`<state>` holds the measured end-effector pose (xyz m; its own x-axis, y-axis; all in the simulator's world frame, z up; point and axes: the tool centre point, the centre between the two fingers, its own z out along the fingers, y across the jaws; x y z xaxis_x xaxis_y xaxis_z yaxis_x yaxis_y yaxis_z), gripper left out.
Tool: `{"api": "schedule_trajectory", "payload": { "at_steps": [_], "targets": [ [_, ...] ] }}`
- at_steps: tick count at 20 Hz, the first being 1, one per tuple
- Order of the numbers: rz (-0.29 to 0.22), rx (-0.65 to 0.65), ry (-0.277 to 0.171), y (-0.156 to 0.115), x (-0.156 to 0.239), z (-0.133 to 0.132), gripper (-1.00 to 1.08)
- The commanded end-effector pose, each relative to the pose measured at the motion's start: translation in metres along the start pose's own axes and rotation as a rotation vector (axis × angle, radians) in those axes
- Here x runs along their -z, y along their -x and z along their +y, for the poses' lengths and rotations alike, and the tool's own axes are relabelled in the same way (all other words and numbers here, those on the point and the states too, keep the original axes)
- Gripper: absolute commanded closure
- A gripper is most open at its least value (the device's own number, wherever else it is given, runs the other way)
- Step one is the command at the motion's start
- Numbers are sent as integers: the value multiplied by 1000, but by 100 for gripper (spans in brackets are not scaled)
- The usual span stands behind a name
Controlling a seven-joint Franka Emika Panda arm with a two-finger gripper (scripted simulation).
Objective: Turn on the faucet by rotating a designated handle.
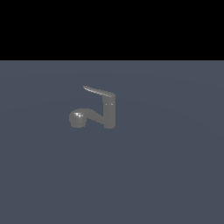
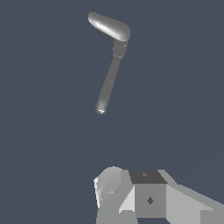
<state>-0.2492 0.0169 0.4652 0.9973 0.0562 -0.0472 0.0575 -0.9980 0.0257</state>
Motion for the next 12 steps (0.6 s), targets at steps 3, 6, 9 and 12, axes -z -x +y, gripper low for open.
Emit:
{"api": "schedule_trajectory", "payload": {
  "at_steps": [3,6,9,12],
  "targets": [
    [-1,-39,-15,-10,-1,-2,108],
    [-2,-77,-30,-20,-2,-3,108],
    [-5,-126,-47,-33,-4,-5,108],
    [-9,-188,-67,-49,-6,-7,108]
  ]
}}
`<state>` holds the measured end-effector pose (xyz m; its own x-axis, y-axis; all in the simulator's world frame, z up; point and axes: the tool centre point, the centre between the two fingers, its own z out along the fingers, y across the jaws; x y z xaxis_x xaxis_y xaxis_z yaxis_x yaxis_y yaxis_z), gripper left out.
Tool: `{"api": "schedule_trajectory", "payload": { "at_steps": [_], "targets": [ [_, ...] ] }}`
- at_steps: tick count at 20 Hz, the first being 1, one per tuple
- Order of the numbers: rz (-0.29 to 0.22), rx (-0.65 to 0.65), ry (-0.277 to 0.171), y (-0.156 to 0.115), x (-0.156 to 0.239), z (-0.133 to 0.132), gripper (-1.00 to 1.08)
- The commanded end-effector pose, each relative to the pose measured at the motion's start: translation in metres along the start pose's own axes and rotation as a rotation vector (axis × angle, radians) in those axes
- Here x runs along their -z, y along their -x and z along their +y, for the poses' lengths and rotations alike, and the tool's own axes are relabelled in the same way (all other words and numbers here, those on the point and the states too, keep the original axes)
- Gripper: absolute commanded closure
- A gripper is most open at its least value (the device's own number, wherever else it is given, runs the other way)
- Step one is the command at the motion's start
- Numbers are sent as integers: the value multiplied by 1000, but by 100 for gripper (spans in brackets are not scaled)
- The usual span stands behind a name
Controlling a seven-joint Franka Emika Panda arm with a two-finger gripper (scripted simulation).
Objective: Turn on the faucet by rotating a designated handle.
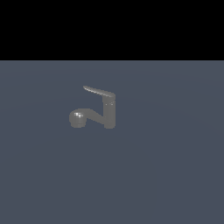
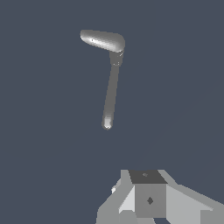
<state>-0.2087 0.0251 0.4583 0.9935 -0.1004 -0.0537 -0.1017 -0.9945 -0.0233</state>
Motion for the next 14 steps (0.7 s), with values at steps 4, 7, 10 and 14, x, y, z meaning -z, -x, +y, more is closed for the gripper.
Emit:
{"api": "schedule_trajectory", "payload": {
  "at_steps": [4,7,10,14],
  "targets": [
    [-11,-130,-37,-32,-8,-9,108],
    [-19,-208,-55,-50,-13,-14,108],
    [-28,-288,-70,-69,-20,-20,108],
    [-39,-396,-86,-93,-31,-26,108]
  ]
}}
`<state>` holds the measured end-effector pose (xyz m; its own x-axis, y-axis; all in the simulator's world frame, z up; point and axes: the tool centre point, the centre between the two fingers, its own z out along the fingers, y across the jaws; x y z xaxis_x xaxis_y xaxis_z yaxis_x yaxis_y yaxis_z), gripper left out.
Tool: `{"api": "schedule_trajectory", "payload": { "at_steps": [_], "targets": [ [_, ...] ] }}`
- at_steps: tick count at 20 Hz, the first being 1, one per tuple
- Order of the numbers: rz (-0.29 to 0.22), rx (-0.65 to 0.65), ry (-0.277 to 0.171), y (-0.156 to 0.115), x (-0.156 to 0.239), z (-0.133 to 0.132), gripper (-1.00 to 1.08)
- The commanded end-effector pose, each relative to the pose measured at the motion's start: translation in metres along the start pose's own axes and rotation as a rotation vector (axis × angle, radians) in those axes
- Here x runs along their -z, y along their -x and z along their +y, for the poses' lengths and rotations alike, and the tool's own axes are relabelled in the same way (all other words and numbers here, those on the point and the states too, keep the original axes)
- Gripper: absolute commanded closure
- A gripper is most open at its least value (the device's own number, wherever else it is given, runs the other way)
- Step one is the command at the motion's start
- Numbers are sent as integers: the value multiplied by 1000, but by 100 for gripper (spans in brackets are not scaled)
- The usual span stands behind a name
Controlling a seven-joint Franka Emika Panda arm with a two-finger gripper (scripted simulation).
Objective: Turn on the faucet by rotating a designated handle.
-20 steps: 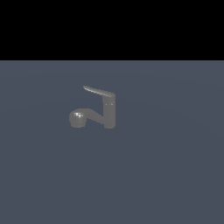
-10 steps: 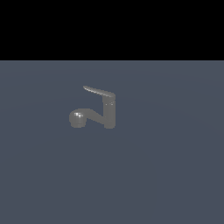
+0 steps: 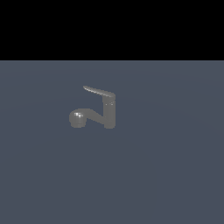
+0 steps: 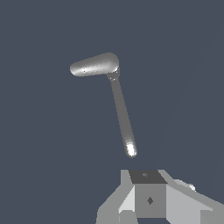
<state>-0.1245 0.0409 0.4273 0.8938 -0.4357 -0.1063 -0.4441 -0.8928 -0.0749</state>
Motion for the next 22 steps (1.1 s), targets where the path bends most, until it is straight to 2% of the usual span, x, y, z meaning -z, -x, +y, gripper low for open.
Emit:
{"api": "schedule_trajectory", "payload": {
  "at_steps": [1,11,22],
  "targets": [
    [-6,-70,-10,-13,-7,-9,108],
    [-23,-350,-27,-66,-44,-41,108],
    [-16,-663,-23,-120,-96,-72,108]
  ]
}}
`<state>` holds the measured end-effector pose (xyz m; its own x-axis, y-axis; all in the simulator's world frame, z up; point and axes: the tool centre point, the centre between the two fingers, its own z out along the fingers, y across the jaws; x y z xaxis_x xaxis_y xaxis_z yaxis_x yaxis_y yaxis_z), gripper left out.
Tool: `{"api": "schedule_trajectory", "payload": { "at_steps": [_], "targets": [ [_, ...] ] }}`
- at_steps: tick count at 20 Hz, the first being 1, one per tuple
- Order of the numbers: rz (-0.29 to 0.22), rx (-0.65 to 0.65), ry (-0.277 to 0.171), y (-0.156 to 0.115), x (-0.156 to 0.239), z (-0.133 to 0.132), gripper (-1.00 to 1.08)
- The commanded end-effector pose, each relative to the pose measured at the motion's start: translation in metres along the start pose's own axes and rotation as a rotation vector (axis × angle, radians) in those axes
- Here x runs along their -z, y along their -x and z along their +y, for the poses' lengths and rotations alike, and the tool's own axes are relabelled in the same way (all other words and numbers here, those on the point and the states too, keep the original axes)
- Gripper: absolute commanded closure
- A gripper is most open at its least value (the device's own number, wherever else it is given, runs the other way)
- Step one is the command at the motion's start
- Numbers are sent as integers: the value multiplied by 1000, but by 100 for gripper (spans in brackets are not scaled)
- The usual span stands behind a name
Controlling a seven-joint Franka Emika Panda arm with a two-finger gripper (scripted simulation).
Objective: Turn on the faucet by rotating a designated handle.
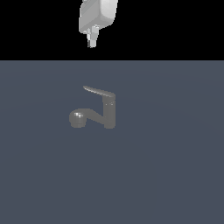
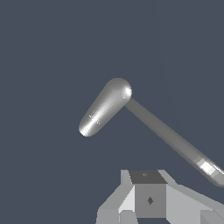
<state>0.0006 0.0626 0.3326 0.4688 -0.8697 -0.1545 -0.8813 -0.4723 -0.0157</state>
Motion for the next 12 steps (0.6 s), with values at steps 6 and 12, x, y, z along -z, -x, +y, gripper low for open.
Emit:
{"api": "schedule_trajectory", "payload": {
  "at_steps": [6,12],
  "targets": [
    [24,-212,-1,-18,-40,-34,108],
    [56,-377,-5,-32,-75,-59,108]
  ]
}}
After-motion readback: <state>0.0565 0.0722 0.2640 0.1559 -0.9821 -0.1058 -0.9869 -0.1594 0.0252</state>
